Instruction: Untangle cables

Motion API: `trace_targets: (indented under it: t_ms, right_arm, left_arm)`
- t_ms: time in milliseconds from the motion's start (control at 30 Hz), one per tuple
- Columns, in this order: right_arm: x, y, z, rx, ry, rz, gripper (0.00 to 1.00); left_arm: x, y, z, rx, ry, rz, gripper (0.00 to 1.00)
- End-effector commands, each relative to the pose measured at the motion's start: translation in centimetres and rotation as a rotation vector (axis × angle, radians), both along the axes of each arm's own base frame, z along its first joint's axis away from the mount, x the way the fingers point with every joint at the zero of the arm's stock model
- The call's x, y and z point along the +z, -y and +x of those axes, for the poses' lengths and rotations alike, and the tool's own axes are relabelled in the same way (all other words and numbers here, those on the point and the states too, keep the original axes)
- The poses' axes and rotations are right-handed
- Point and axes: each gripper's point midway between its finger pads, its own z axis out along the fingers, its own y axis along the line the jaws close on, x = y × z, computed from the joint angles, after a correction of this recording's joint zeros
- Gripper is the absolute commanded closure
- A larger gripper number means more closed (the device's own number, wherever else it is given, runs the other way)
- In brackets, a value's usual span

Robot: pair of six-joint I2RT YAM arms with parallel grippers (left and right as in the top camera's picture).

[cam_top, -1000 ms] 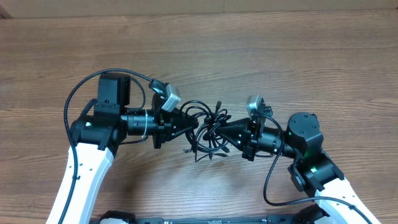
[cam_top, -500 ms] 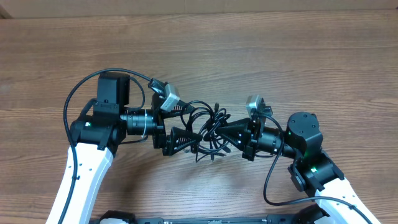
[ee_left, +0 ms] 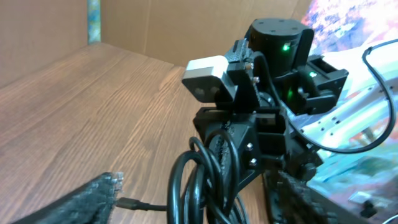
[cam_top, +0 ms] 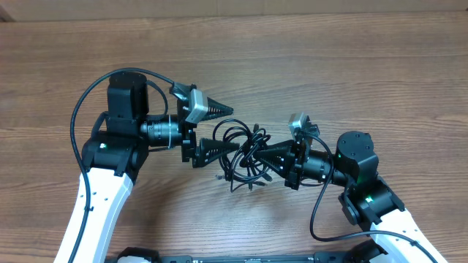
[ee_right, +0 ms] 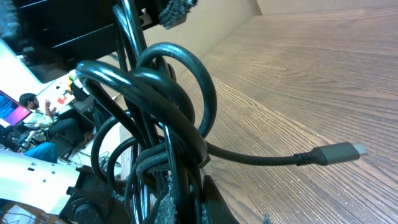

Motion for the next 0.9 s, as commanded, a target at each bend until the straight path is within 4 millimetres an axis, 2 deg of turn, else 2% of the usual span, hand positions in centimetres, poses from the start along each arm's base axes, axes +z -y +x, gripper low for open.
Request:
trace_targets:
  t_ms: [0,133,167,233,333,367,400,700,767,867]
  right_arm:
    - [0.8,0.0,-0.1,0.006,0.021,0.011,0.96]
    - [0.8,0.0,-0.2,0.014,0.021,0.013,0.96]
    - [0.8,-0.1,-0.3,0.017,0.02,0.014,0.96]
    - [0.8,-0.1,-0.3,0.017,0.02,0.014,0.96]
    - [0.9,-0.1,-0.4,0.023,0.019,0.015,0.96]
    - [0.9,-0.1,-0.4,0.024,0.019,0.015,0.96]
    - [0.9,-0.1,-0.4,0.024,0.019,0.015,0.96]
    - [0.8,-0.1,-0.4,0.023,0.018,0.014,0.96]
    - [0.5,0.1,-0.1,0.003,0.009,0.005,0.96]
    - [-0.1,0.3,0.3,-0.03,-0.013,-0.015,0.96]
  left_arm:
    - [0.6,-0.1,0.4,0.025,0.025,0.011,0.21]
    - [0.6,-0.1,0.4,0.025,0.024,0.011,0.22]
    - [0.6,-0.1,0.4,0.025,0.024,0.011,0.25]
    - [0.5,-0.2,0.5,0.034,0.025,0.017,0.39]
    - [0.4,-0.2,0.6,0.04,0.027,0.021,0.64]
    - [0.4,-0.2,0.6,0.04,0.027,0.021,0.76]
    - [0.4,-0.2,0.6,0.04,0.026,0.022,0.96]
    - [0.7,-0.2,0.7,0.041,0.021,0.013,0.96]
    - [1.4,-0.2,1.2,0.062,-0.014,-0.01,0.96]
    - [4.0,-0.6,2.5,0.103,-0.091,-0.094,0.96]
